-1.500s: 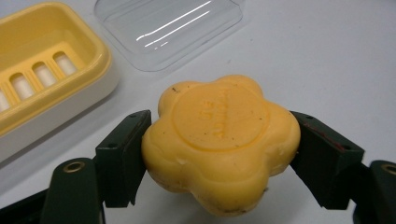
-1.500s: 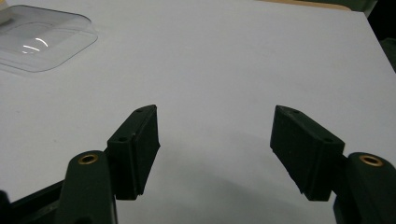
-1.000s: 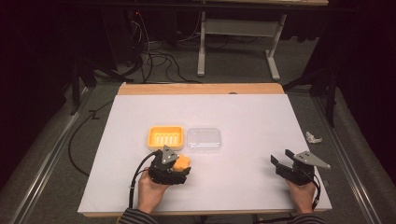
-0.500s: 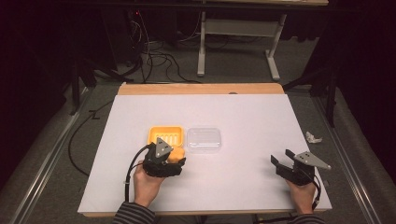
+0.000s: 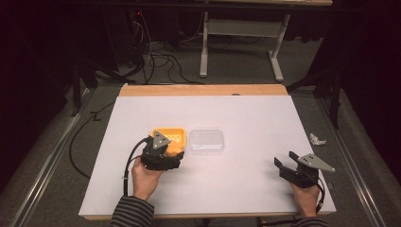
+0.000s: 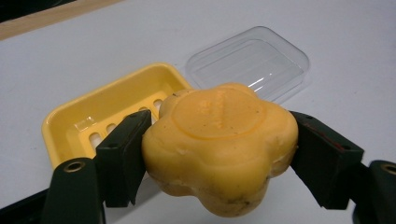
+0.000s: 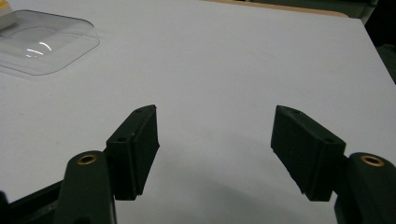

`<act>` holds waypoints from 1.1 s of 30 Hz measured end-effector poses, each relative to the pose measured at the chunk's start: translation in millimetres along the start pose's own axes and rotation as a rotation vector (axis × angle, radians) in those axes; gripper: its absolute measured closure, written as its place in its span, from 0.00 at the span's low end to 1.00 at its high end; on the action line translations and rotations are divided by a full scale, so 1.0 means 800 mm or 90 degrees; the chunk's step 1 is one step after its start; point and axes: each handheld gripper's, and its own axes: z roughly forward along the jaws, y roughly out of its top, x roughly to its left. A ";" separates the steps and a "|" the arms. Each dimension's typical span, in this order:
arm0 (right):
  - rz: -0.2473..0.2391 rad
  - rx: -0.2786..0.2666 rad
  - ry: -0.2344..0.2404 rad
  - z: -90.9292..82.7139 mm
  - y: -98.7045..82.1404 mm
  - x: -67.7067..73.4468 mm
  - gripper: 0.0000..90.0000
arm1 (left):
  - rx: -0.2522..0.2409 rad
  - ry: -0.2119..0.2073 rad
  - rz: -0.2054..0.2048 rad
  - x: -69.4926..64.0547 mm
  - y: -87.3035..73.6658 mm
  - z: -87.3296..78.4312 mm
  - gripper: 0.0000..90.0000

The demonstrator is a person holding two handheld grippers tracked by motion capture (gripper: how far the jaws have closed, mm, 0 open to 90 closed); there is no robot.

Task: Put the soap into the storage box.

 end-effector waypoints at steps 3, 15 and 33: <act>-0.001 0.001 0.000 0.000 0.000 0.000 0.36 | -0.002 0.006 -0.001 0.004 0.003 -0.001 0.29; 0.000 0.001 0.001 0.000 0.000 0.000 0.37 | 0.001 0.013 -0.018 0.022 0.014 0.001 0.29; -0.002 0.003 0.005 0.001 0.000 0.000 0.37 | 0.003 0.033 -0.063 0.048 0.023 0.009 0.29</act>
